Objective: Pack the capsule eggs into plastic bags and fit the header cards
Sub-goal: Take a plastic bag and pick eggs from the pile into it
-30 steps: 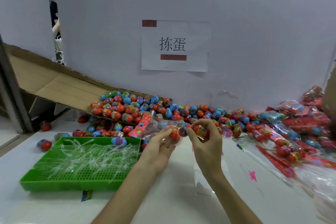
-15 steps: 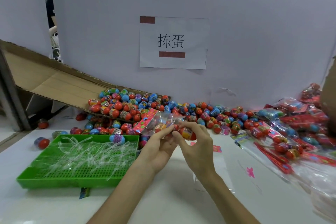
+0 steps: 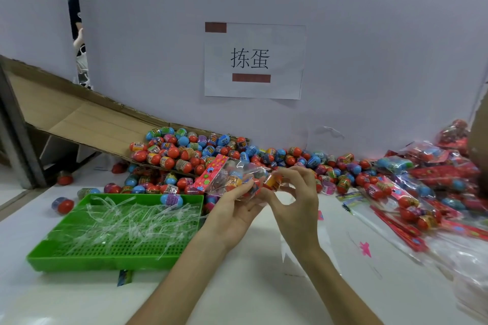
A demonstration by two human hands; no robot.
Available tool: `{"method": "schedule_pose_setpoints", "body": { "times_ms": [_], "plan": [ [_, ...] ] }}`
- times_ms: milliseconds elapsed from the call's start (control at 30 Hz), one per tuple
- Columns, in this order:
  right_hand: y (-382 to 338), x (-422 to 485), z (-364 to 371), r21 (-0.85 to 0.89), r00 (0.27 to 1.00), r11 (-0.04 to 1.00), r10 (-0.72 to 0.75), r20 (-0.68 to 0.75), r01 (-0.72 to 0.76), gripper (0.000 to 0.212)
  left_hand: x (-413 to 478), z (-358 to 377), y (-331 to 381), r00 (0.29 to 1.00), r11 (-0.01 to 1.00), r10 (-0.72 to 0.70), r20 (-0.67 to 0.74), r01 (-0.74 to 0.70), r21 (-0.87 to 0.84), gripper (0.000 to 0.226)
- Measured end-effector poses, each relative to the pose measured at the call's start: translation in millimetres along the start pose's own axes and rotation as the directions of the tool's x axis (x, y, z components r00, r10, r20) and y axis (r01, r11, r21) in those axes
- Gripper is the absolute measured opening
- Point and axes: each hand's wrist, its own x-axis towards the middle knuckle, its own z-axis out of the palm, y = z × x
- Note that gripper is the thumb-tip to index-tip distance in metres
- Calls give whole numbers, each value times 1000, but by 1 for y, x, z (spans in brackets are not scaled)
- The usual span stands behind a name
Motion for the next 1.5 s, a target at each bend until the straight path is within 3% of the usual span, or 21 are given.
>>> {"method": "schedule_pose_setpoints", "body": {
  "times_ms": [167, 400, 567, 633, 700, 767, 867, 967, 1033, 1133, 1233, 1300, 1333, 1400, 1467, 1500],
  "plan": [
    [-3, -4, 1, -84, 998, 996, -11, 62, 17, 42, 0, 0, 0, 1000, 1000, 9, 24, -9, 16, 23],
    [-1, -7, 4, -176, 996, 981, -84, 24, 87, 28, 0, 2, 0, 997, 999, -5, 77, 2, 36, 19],
    [4, -8, 6, -251, 962, 961, -46, 268, 116, 42, 2, -1, -1, 1000, 999, 25, -12, -25, 22, 20],
    [1, -4, 2, -179, 978, 980, -51, 201, 88, 40, 4, -3, 1, 996, 999, 47, -71, -47, 6, 23],
    [0, 4, -7, -101, 998, 993, -58, 18, 60, 36, 5, -4, 3, 993, 998, 55, -108, -55, -1, 21],
    [6, 17, -19, -82, 995, 995, 49, -83, -55, 32, 6, -4, 4, 992, 999, 52, -119, -51, 10, 20],
    [31, 43, -35, -302, 943, 900, 332, 10, -314, 37, 7, -5, 3, 991, 999, 42, -124, -38, 38, 25],
    [60, 64, -44, -583, 866, 737, 488, 110, -342, 46, 7, -4, 3, 992, 999, 33, -125, -28, 41, 34],
    [77, 69, -45, -650, 828, 684, 541, 147, -332, 34, 6, -3, 4, 992, 999, 33, -125, -29, 33, 36],
    [97, 63, -42, -741, 844, 626, 512, 156, -243, 11, 5, -3, 4, 990, 999, 30, -135, -27, 23, 37],
    [102, 59, -43, -756, 913, 633, 389, 122, -168, 16, 5, -4, 4, 992, 1000, 28, -126, -27, 9, 39],
    [100, 61, -44, -779, 920, 608, 376, 114, -151, 18, 6, -5, 3, 993, 1000, 31, -118, -31, 3, 39],
    [97, 62, -44, -766, 918, 619, 385, 99, -177, 17, 6, -5, 3, 993, 1000, 30, -113, -30, 4, 39],
    [87, 64, -43, -591, 910, 745, 412, 43, -309, 14, 7, -5, 3, 993, 1000, 31, -111, -30, 6, 39],
    [68, 63, -39, -223, 900, 880, 434, 25, -418, 13, 7, -5, 4, 994, 999, 36, -108, -36, -1, 39],
    [55, 61, -37, -40, 898, 899, 437, 53, -435, 12, 7, -5, 5, 993, 999, 38, -109, -39, -6, 39]
  ]
}}
